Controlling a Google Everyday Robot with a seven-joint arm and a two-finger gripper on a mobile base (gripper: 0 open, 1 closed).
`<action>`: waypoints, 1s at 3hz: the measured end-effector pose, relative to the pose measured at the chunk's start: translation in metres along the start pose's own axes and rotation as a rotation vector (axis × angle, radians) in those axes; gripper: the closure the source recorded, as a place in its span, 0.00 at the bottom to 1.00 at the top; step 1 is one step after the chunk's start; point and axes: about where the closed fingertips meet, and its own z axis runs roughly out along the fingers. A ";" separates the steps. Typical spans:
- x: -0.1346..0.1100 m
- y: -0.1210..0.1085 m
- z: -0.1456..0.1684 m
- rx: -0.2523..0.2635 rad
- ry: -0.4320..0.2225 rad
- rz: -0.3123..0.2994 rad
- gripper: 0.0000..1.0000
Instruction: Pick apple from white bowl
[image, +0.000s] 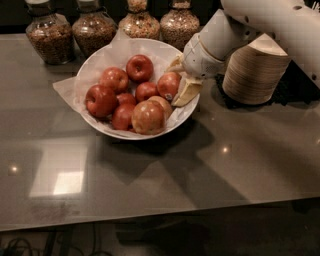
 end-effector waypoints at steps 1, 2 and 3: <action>0.000 0.000 0.000 0.000 0.000 0.000 0.99; 0.000 0.000 0.000 0.000 -0.001 0.000 1.00; -0.006 0.000 -0.011 0.036 -0.084 0.007 1.00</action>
Offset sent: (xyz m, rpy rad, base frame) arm -0.0011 -0.0017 -0.0001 0.0060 0.0009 -0.0058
